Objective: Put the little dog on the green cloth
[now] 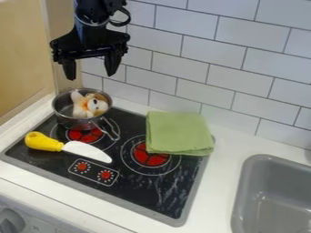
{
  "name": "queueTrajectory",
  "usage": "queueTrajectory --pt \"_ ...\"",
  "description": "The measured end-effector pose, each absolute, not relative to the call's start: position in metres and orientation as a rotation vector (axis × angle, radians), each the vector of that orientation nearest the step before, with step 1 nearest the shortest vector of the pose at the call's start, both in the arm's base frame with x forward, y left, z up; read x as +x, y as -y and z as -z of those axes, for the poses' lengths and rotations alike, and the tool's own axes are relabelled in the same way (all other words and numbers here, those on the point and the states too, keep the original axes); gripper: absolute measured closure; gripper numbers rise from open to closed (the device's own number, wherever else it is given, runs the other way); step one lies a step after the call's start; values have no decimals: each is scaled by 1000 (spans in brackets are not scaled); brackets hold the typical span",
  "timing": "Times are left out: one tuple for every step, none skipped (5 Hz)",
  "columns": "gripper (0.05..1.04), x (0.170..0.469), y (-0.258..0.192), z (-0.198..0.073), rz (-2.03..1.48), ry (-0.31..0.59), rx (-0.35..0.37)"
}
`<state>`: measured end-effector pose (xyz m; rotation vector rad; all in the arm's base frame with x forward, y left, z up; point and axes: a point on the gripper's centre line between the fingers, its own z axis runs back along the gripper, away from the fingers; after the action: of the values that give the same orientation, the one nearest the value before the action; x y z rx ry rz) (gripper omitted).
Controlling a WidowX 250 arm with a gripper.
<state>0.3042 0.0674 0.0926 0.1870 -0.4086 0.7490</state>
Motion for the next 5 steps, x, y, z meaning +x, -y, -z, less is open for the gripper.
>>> queueTrajectory --pt "84 295 -67 -79 -748 359 198" --pt "84 294 -69 -66 -754 326 193" --pt "84 293 -72 -53 -749 284 196" --pt "83 298 -80 -48 -753 276 189" --pt "84 300 -87 -39 -747 250 198"
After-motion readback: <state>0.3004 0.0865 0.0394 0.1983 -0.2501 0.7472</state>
